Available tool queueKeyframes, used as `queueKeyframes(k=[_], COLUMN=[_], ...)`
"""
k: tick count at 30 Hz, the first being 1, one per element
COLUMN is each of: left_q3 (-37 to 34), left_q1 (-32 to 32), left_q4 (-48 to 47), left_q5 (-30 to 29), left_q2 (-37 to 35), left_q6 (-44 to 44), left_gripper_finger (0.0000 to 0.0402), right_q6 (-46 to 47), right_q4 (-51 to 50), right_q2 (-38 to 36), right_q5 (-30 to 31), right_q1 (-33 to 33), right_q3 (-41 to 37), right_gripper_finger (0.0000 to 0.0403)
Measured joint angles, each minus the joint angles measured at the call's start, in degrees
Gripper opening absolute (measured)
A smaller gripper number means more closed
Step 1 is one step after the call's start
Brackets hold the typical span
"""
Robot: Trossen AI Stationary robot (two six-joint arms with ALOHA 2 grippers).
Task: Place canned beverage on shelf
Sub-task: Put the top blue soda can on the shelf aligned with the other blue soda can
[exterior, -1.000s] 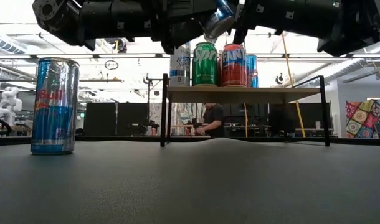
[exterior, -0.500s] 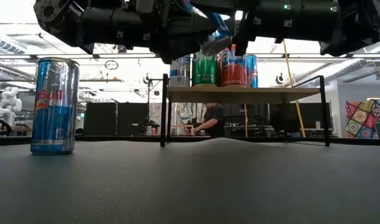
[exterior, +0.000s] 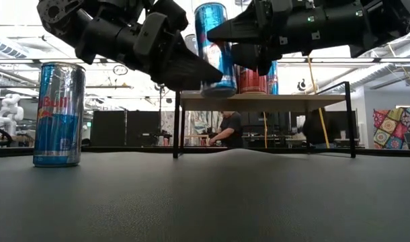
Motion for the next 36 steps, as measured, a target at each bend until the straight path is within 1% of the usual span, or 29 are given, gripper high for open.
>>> queueKeyframes(k=[3, 11, 23, 29, 33, 36], left_q3=[0.0, 0.0, -0.1, -0.1, -0.1, -0.2], left_q1=[0.0, -0.1, -0.2, -0.2, -0.2, -0.2], left_q4=[-1.5, -4.7, -6.4, -7.6, -7.6, -7.5], left_q5=[0.2, 0.2, -0.1, -0.1, -0.5, -1.8], left_q2=[0.0, 0.0, 0.0, 0.0, 0.0, 0.1], left_q6=[0.0, 0.2, 0.5, 0.6, 0.5, 0.4], left_gripper_finger=[0.0249, 0.0249, 0.0249, 0.0249, 0.0249, 0.0249], right_q6=[0.0, 1.0, 1.6, 2.1, 3.9, 4.3], right_q4=[-0.6, -3.0, -0.7, 0.0, -0.1, -0.2], right_q2=[0.0, 0.0, -0.1, -0.1, -0.2, -0.2], right_q5=[0.1, -0.6, -0.8, -2.0, -2.2, -2.3], right_q1=[0.0, -0.7, -0.8, -1.1, -1.6, -1.8], right_q3=[0.0, 0.2, 0.3, 0.3, 0.4, 0.4], right_gripper_finger=[0.0268, 0.0295, 0.0297, 0.0297, 0.0282, 0.0251])
